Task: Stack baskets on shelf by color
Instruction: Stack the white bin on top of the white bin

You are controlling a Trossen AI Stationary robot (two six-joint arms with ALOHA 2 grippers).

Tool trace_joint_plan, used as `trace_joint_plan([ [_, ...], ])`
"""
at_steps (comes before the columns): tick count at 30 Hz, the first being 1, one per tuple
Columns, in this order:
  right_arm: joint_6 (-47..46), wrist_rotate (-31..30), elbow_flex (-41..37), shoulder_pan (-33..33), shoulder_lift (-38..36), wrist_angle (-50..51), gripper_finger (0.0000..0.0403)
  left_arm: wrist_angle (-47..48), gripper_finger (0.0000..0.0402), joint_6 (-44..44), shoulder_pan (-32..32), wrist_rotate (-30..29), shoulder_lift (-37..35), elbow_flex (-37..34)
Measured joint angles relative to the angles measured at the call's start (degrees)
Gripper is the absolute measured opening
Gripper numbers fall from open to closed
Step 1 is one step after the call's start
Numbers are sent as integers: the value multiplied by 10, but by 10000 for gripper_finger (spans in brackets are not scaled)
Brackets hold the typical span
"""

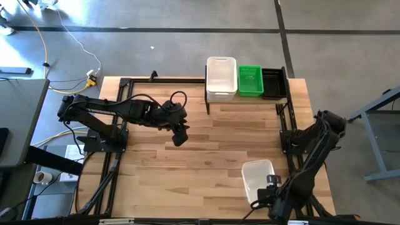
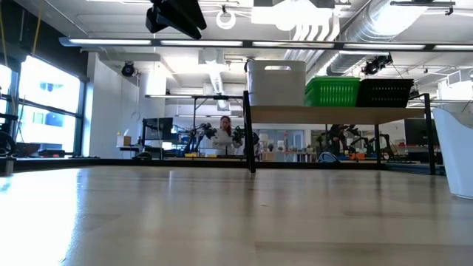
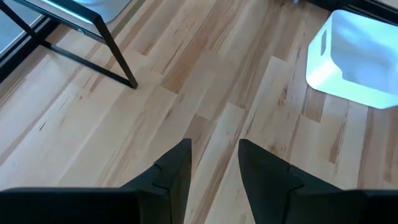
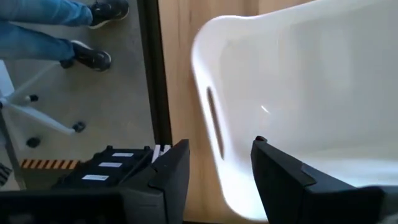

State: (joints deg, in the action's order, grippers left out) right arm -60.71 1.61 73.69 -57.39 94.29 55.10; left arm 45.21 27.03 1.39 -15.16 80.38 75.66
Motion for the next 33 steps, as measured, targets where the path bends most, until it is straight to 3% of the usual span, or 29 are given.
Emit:
trace_joint_plan([
  [23, 15, 23, 0, -4, 136, -33, 152, 0, 122, -2, 0, 0, 0, 0],
  [28, 17, 34, 0, -4, 146, -33, 109, 0, 122, -2, 0, 0, 0, 0],
  [33, 12, 48, 0, -2, 145, -34, 19, 0, 122, -21, 0, 0, 0, 0],
])
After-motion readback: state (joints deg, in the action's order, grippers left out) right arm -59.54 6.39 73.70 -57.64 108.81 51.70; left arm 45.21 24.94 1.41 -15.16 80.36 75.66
